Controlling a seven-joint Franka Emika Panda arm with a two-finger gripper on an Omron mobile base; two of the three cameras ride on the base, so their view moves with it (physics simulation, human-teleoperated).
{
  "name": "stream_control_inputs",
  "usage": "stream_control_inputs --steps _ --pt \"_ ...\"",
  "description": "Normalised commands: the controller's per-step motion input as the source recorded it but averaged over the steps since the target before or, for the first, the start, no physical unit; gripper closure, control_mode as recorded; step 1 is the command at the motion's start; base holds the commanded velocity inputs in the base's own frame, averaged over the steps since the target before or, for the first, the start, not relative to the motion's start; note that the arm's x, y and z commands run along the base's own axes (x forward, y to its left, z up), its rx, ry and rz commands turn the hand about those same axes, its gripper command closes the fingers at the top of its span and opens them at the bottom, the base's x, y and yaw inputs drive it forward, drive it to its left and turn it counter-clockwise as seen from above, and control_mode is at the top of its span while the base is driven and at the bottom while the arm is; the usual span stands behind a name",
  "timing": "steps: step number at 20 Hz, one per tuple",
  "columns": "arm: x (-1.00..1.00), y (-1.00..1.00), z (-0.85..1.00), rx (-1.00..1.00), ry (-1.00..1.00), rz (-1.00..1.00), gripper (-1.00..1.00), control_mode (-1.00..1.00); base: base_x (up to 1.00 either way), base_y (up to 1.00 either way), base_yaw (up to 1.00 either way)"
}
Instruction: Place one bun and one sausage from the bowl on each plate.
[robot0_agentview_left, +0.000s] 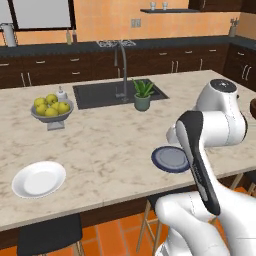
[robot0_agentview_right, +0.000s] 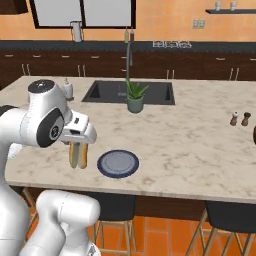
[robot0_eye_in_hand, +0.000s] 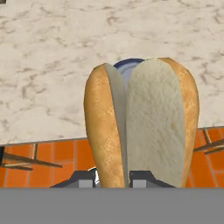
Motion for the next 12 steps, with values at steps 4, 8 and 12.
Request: stream_control_inputs --steps 4,8,12 --pt "1.0 -0.04 -0.64 0.0 0.01 0.0 1.0 -1.0 0.0 0.0 0.0" --pt "0.99 -0.09 -0.94 0.0 0.0 0.0 1.0 -1.0 0.0 0.0 0.0" --pt "0.76 -0.05 -0.96 0.0 0.0 0.0 1.0 -1.0 0.0 0.0 0.0"
